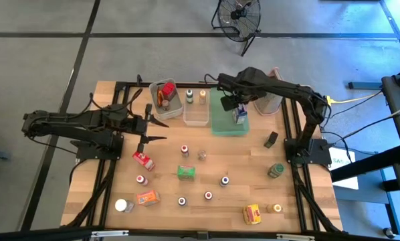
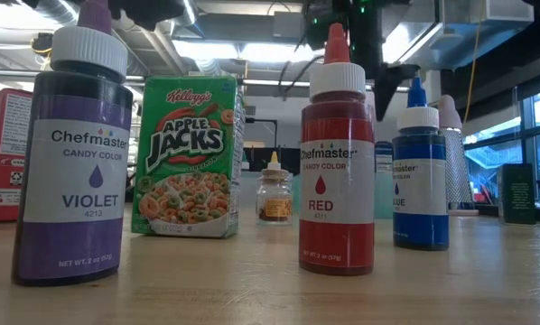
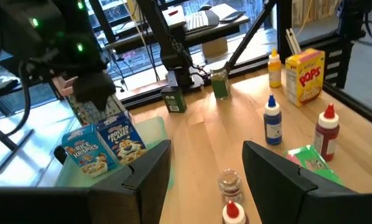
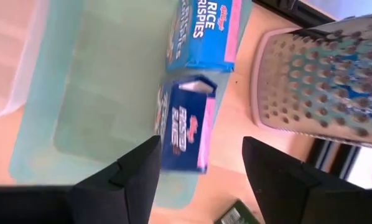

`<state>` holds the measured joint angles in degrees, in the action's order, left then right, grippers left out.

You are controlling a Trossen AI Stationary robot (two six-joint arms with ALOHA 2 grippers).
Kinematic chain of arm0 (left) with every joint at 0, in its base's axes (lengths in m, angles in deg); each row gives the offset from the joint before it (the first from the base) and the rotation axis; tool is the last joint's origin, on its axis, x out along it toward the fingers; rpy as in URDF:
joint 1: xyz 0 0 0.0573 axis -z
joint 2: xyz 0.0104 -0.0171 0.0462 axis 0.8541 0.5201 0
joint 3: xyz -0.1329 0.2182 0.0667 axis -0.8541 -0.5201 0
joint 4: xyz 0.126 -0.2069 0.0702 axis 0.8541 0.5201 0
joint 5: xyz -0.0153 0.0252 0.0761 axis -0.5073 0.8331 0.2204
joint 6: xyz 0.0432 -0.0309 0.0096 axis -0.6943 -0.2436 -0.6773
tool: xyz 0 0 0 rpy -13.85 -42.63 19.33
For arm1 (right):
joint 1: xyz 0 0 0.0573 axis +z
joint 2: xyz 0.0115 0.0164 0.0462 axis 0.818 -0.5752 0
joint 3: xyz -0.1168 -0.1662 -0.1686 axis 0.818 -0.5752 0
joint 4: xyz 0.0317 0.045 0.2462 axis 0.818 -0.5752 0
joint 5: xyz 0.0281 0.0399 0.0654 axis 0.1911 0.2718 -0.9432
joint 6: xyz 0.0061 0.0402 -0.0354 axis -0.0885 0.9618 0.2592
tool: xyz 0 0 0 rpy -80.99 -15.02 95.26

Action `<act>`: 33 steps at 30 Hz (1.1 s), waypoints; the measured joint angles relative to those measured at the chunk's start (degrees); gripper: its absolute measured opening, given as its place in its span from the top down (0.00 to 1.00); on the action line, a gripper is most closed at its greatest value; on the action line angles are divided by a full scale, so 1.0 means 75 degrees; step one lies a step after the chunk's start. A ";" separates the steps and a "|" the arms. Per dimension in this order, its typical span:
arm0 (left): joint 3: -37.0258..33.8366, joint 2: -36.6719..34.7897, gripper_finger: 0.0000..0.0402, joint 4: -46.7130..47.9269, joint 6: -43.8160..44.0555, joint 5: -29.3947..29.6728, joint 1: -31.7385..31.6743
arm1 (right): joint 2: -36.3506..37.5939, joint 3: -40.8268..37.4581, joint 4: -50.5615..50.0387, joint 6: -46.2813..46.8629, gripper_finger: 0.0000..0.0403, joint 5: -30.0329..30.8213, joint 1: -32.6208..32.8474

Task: Pick & Place Kitchen Items
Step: Put the top red food coloring bottle into the transparent bin

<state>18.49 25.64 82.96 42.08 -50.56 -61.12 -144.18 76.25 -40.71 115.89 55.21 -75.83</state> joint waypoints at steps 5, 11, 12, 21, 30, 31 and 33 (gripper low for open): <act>-0.0171 0.0000 0.52 -0.0072 -0.0028 0.0000 0.0000 | 0.0000 0.0529 -0.0640 0.0052 0.44 0.0003 0.0419; -0.0190 0.0002 0.52 -0.0041 -0.0065 0.0000 0.0000 | 0.0097 0.0615 -0.0684 0.0007 0.44 0.0007 0.1437; -0.0190 0.0003 0.52 -0.0041 -0.0083 0.0002 0.0000 | 0.0099 0.0615 -0.0682 0.0033 0.44 0.0091 0.1662; -0.0190 0.0003 0.52 -0.0047 -0.0170 0.0000 0.0000 | 0.0087 0.0613 -0.0678 0.0910 0.44 0.2163 0.4016; -0.0190 0.0003 0.52 -0.0145 -0.0684 0.0000 0.0000 | 0.0061 0.0609 -0.0677 0.1639 0.44 0.5025 0.5729; -0.0190 0.0003 0.52 -0.0153 -0.0685 0.0000 0.0000 | 0.0061 0.0606 -0.0678 0.1641 0.44 0.5181 0.5801; -0.0190 0.0032 0.52 -0.0168 -0.0682 -0.0008 -0.0001 | 0.0061 0.0606 -0.0675 0.1644 0.44 0.5320 0.5873</act>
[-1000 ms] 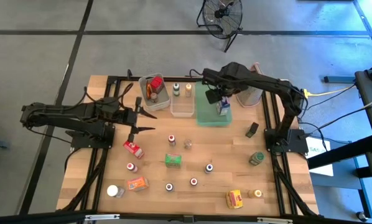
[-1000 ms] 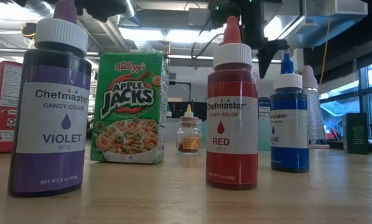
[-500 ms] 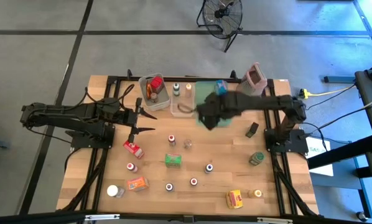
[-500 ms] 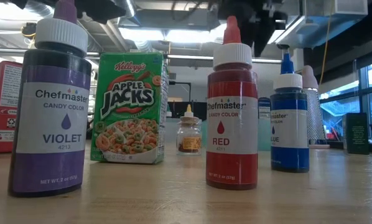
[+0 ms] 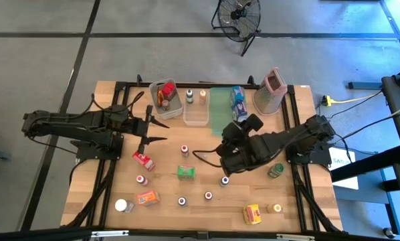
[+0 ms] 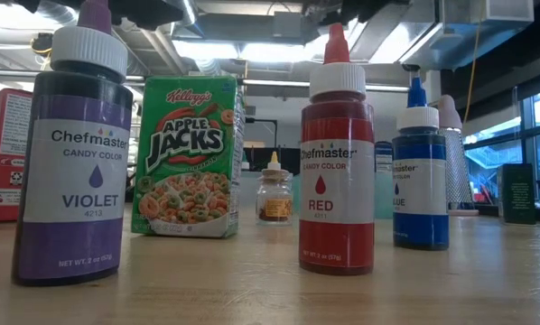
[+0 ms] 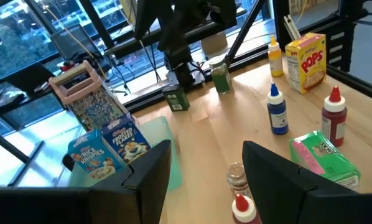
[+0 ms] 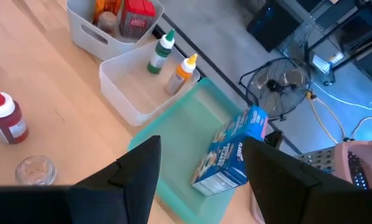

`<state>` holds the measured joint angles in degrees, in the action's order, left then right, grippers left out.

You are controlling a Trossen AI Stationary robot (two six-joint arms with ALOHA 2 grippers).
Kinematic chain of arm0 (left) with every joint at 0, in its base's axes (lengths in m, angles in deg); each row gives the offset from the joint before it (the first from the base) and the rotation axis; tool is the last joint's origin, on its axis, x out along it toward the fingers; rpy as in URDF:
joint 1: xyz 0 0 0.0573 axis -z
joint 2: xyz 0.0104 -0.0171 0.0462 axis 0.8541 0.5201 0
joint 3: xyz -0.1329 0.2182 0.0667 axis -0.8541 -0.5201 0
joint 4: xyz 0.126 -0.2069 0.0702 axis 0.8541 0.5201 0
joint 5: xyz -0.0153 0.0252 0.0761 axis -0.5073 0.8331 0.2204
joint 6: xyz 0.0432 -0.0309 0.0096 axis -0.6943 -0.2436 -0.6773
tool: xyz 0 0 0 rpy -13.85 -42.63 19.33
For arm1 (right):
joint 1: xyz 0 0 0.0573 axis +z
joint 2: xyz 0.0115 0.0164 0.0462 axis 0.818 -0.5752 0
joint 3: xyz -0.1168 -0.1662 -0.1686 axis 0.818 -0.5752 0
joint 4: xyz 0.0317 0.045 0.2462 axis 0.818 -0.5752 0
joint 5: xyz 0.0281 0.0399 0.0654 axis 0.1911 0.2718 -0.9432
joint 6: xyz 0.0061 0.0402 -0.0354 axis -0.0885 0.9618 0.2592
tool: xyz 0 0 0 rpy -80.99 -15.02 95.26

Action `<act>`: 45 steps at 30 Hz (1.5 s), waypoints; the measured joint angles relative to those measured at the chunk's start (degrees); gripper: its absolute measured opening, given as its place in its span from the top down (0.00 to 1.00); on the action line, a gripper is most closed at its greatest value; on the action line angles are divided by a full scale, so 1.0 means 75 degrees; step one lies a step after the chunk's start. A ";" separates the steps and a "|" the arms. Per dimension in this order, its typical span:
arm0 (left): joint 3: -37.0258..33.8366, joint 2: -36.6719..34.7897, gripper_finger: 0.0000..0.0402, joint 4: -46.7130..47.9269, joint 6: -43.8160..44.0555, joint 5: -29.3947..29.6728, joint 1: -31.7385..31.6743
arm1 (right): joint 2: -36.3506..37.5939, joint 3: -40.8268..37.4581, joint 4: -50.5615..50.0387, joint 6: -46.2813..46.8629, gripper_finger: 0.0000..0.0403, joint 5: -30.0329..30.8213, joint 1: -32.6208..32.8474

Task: Pick & Place Kitchen Items
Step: Put the top red food coloring bottle into the transparent bin

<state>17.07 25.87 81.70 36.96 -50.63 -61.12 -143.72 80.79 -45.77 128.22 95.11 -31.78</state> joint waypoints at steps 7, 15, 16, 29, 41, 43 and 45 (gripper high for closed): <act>0.0000 0.0328 0.45 -0.0133 0.0108 0.0095 -0.0002 | -0.0004 -0.0280 0.0071 0.0036 0.44 0.0026 0.0021; 0.0000 0.1140 0.28 -0.0316 0.0253 0.0067 0.0026 | -0.0005 -0.0859 0.0060 0.0515 0.44 0.0274 0.0018; 0.0000 0.1244 0.27 -0.0392 0.0262 0.0067 0.0030 | -0.0006 -0.0896 0.0061 0.0549 0.44 0.0294 0.0018; 0.0000 0.2502 0.27 -0.0396 0.0677 -0.0406 0.0065 | -0.0006 -0.1201 0.0212 0.0793 0.44 0.0681 -0.0024; 0.0000 0.3942 0.27 -0.0921 0.0219 -0.0586 0.0062 | -0.0005 -0.1201 0.0290 0.0791 0.44 0.0674 -0.0028; 0.0000 0.4074 0.27 -0.0984 0.0219 -0.0589 0.0048 | -0.0006 -0.1201 0.0292 0.0790 0.44 0.0674 -0.0028; 0.0000 0.4187 0.27 -0.1125 0.0227 -0.0598 0.0004 | -0.0006 -0.1201 0.0300 0.0793 0.44 0.0674 -0.0028</act>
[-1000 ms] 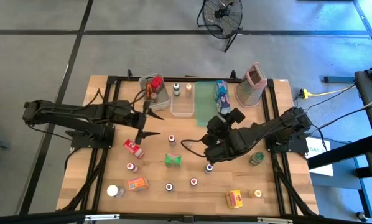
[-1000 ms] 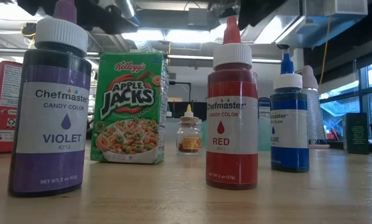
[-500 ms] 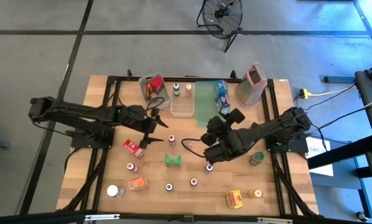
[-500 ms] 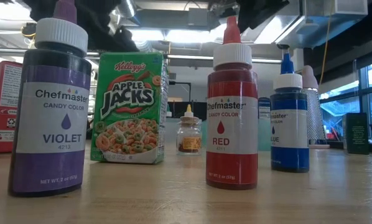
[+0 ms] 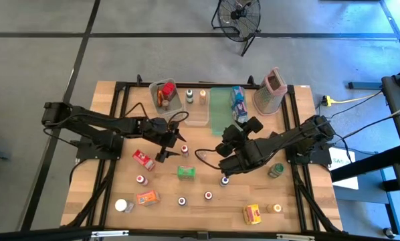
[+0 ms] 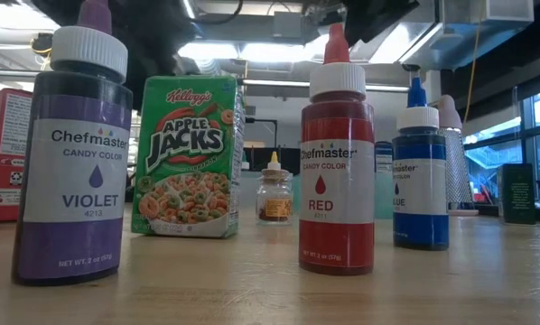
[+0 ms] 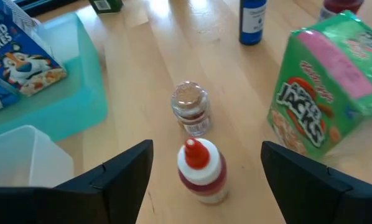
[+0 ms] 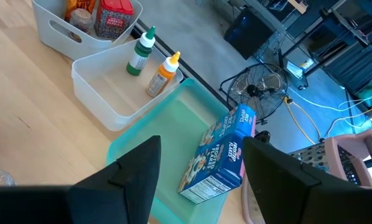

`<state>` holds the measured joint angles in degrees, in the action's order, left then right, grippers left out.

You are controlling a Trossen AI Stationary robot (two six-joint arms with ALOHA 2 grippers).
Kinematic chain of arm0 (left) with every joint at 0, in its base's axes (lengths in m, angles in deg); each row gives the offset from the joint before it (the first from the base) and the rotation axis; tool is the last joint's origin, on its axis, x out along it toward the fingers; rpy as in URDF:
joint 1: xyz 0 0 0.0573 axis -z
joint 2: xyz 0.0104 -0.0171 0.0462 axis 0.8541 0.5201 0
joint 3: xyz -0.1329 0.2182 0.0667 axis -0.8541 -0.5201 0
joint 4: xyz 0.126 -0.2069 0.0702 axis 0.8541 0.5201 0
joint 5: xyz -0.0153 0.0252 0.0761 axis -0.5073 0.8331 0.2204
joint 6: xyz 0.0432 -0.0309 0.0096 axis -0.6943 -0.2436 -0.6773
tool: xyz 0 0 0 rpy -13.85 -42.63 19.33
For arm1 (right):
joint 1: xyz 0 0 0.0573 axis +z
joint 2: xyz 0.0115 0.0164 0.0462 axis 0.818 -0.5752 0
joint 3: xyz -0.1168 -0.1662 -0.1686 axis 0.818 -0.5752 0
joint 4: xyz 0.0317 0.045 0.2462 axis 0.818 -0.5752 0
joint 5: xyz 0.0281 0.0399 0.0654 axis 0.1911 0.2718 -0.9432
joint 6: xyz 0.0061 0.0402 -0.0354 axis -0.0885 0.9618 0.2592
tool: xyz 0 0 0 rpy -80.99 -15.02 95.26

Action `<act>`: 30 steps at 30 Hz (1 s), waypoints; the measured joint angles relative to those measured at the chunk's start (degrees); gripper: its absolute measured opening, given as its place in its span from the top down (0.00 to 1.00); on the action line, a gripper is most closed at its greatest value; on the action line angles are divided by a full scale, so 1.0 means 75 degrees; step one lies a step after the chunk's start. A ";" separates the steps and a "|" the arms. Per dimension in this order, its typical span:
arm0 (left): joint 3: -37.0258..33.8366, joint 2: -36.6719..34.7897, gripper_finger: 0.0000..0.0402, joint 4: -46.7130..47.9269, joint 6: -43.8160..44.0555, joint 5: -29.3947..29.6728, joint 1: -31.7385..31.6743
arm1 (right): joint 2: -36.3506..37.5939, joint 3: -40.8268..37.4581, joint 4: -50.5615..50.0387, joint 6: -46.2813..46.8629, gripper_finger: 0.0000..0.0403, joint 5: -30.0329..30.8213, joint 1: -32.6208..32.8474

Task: Pick & Place Kitchen Items
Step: Put the top red food coloring bottle into the transparent bin

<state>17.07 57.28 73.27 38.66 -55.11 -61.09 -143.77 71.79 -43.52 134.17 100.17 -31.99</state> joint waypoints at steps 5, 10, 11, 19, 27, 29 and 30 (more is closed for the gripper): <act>0.0000 0.0290 0.27 -0.0204 0.0184 -0.0384 -0.0251 | 0.0000 0.0000 0.0035 -0.0003 0.44 0.0000 -0.0039; 0.0000 0.0575 0.27 -0.0334 0.0370 -0.0848 -0.0493 | 0.0000 0.0000 0.0112 -0.0042 0.44 -0.0006 -0.0067; -0.0002 0.0598 0.27 -0.0405 0.0371 -0.0887 -0.0518 | 0.0001 0.0000 0.0114 -0.0057 0.44 -0.0009 -0.0065; -0.0001 0.0604 0.27 -0.0564 0.0314 -0.0953 -0.0569 | 0.0000 0.0000 0.0114 -0.0063 0.44 -0.0012 -0.0064; -0.0001 0.0626 0.27 -0.0570 0.0370 -0.0953 -0.0571 | 0.0001 0.0000 0.0112 -0.0088 0.44 -0.0012 -0.0067; -0.0003 0.0662 0.27 -0.0554 0.0370 -0.0952 -0.0572 | 0.0002 0.0000 0.0112 -0.0090 0.44 -0.0012 -0.0067; -0.0003 0.0671 0.27 -0.0563 0.0370 -0.0953 -0.0572 | 0.0000 0.0000 0.0111 -0.0090 0.44 -0.0012 -0.0067</act>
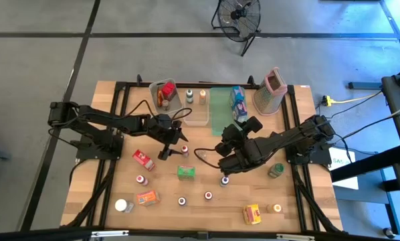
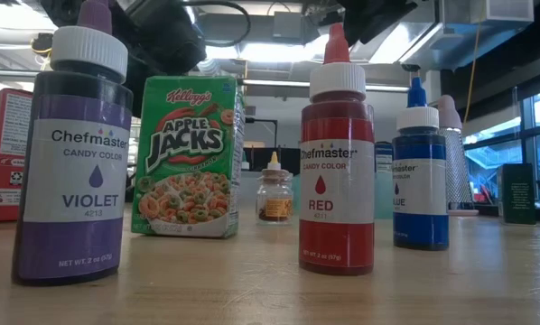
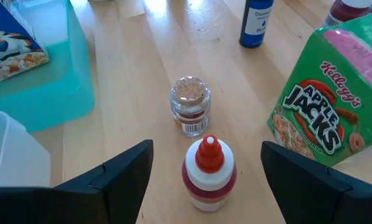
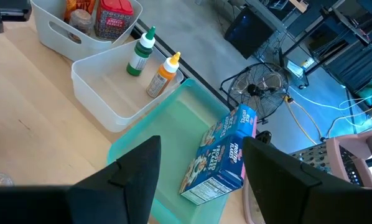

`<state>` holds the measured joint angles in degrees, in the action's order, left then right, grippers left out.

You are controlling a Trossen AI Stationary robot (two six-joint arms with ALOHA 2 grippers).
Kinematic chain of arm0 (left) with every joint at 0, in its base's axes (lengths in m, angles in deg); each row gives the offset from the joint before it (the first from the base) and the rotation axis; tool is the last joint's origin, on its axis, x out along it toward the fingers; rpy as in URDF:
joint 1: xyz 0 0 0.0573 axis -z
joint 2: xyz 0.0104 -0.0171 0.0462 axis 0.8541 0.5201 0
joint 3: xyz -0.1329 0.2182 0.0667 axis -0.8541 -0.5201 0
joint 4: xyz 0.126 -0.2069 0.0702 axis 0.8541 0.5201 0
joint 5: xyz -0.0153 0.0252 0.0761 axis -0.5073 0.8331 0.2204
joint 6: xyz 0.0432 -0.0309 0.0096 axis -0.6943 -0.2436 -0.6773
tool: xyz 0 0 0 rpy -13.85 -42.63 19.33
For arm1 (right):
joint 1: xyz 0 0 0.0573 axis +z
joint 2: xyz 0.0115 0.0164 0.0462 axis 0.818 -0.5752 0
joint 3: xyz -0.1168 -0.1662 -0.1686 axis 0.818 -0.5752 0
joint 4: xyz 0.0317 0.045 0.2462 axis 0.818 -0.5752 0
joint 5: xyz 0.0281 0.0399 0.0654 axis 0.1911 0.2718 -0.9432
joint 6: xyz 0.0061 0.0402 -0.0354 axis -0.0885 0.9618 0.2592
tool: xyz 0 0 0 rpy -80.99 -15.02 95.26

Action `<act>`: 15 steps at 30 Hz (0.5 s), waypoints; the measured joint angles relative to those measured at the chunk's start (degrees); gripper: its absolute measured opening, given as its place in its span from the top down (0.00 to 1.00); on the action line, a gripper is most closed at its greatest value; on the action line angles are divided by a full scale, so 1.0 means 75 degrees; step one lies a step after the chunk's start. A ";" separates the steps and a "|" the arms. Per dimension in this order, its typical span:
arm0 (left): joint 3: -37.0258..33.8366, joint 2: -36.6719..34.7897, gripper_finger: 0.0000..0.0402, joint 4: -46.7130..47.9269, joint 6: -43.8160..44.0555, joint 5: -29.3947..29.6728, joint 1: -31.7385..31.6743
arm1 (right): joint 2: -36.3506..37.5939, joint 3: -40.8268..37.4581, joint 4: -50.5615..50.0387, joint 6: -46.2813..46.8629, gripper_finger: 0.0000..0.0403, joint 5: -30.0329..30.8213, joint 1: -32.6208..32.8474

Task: Pick & Place Kitchen Items
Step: Put the top red food coloring bottle into the transparent bin

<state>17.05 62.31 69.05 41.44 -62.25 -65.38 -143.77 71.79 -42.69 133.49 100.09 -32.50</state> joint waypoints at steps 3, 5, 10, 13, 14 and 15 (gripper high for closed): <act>-0.0003 0.0114 0.27 -0.0050 0.0000 0.0002 0.0000 | 0.0000 0.0000 0.0000 0.0000 0.44 0.0000 0.0000; -0.0003 0.0150 0.27 -0.0116 0.0000 -0.0012 0.0000 | 0.0000 0.0000 0.0000 0.0000 0.44 0.0000 0.0000; -0.0003 0.0364 0.27 -0.0344 0.0006 -0.0271 0.0000 | 0.0003 0.0000 0.0000 0.0000 0.44 0.0003 0.0000; -0.0003 0.0490 0.28 -0.0407 0.0023 -0.0283 0.0000 | 0.0000 0.0000 0.0002 -0.0003 0.44 0.0003 0.0000; -0.0003 0.0504 0.29 -0.0435 0.0028 -0.0287 0.0000 | 0.0000 0.0000 0.0002 -0.0003 0.44 0.0003 0.0000; -0.0003 0.0502 0.30 -0.0427 0.0027 -0.0316 -0.0008 | 0.0000 0.0000 0.0003 -0.0003 0.44 0.0003 0.0000</act>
<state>17.03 66.07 65.84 41.64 -64.63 -65.44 -143.77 71.79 -42.67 133.47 100.11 -32.50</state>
